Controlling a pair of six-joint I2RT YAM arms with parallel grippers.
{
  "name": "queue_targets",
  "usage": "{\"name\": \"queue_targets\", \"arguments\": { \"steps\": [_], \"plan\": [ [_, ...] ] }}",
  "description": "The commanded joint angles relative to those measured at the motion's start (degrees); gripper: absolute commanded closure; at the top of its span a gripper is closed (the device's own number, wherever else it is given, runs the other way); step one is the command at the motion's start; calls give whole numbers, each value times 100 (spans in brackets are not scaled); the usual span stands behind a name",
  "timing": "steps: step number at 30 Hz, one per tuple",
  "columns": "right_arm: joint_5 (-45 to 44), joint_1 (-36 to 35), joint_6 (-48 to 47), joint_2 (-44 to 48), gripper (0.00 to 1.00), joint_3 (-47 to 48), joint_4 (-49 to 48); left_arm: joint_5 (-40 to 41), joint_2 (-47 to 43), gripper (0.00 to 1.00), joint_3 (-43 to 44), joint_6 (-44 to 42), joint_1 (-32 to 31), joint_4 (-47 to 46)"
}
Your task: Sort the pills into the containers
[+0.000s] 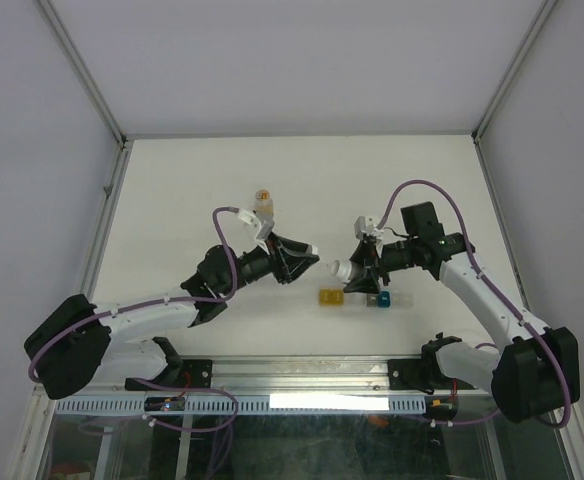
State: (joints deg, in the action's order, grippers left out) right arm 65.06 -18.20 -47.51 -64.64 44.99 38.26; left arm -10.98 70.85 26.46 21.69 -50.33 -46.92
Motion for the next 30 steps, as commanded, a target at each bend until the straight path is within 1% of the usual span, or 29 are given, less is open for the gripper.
{"name": "queue_targets", "arguments": {
  "steps": [1,6,8,12,16,20,24,26,28,30],
  "plan": [
    [46,72,-19,245,100,53,-46,1079,-562,86,-128,164,209,1362],
    [33,128,4,312,100,69,-41,1824,-807,80,-229,413,745,2687],
    [61,172,15,369,100,60,-43,1881,-712,78,-187,510,1086,3124],
    [164,298,59,518,100,64,-52,1905,-241,77,15,618,1698,3739],
    [236,450,98,694,100,32,-74,2271,345,77,364,614,1848,4114],
    [315,575,130,817,100,10,-99,2954,843,74,897,608,1851,4609],
    [356,635,132,872,100,7,-97,3175,1154,60,1318,588,1851,5006],
    [364,654,136,889,100,9,-92,3225,1324,49,1428,530,1851,5086],
    [397,674,141,912,100,10,-81,3293,1412,36,1515,497,1853,5180],
    [430,706,153,939,100,18,-78,3316,1437,29,1579,489,1852,5261]
  ]
}}
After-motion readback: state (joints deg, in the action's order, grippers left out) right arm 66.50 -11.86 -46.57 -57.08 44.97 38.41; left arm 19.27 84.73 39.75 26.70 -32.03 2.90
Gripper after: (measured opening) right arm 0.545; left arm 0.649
